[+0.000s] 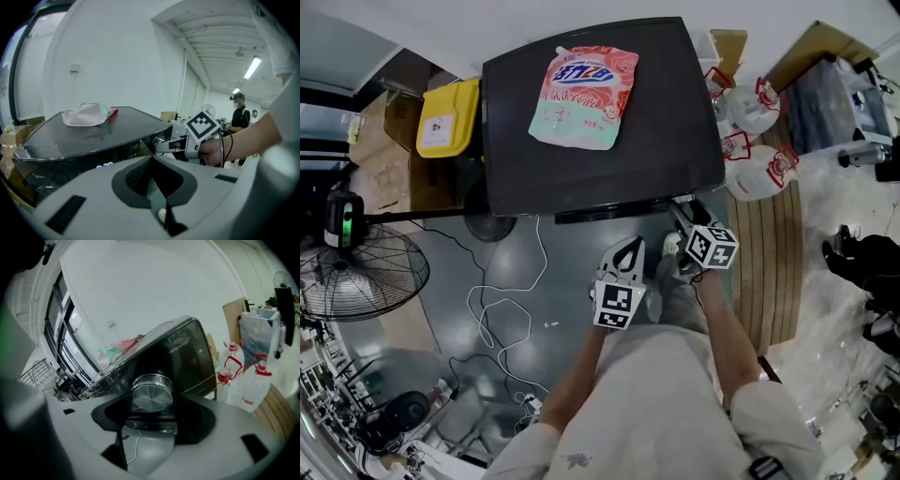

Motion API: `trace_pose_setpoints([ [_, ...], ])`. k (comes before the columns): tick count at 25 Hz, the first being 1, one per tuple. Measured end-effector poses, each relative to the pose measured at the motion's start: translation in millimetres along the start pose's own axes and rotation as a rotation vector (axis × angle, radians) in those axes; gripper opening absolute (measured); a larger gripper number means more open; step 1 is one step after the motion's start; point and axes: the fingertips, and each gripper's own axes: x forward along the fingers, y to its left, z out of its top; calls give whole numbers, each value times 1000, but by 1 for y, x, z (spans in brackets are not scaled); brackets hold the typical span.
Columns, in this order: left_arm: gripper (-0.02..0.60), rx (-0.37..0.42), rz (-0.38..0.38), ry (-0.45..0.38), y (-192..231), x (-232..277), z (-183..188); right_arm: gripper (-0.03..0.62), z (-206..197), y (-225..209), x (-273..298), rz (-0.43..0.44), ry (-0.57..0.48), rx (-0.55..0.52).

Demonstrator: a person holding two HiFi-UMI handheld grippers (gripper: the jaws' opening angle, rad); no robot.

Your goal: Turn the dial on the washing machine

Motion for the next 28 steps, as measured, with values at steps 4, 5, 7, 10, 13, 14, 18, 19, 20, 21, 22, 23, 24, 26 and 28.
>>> trace_pose_setpoints([
  [4, 12, 2, -7, 2, -2, 0, 0, 282, 1, 1, -1, 26, -9, 47],
  [5, 12, 1, -9, 2, -3, 0, 0, 282, 1, 1, -1, 32, -13, 60],
  [7, 12, 1, -13, 2, -3, -1, -1, 282, 1, 2, -1, 44, -18, 84],
  [10, 12, -1, -16, 2, -3, -1, 0, 282, 1, 3, -2, 60, -24, 116],
  [13, 12, -6, -19, 0, -5, 0, 0, 282, 1, 3, -2, 75, -27, 140],
  [14, 12, -7, -19, -1, -6, 1, 0, 282, 1, 2, -2, 80, -30, 150],
  [18, 12, -8, -25, 0, -8, 3, -1, 282, 0, 0, -1, 99, -44, 216],
  [19, 12, -7, -26, 1, -9, 3, -1, 282, 0, 0, -1, 104, -49, 233],
  [20, 12, -5, -27, 1, -10, 3, 0, 282, 0, 0, -1, 107, -52, 245],
  [21, 12, -4, -29, 2, -10, 3, 0, 282, 0, 0, -2, 110, -54, 252],
  [22, 12, -4, -29, 2, -11, 4, 0, 282, 0, 0, -1, 112, -55, 259],
  [23, 12, -4, -30, 2, -11, 4, 0, 282, 0, 0, -1, 116, -56, 269],
  [24, 12, -4, -31, 2, -11, 5, 0, 282, 0, 0, -1, 123, -58, 281],
  [26, 12, -4, -33, 1, -12, 6, 1, 282, -1, 2, 0, 143, -61, 314],
  [28, 14, -3, -34, 1, -13, 6, 1, 282, 0, 5, 0, 165, -65, 343],
])
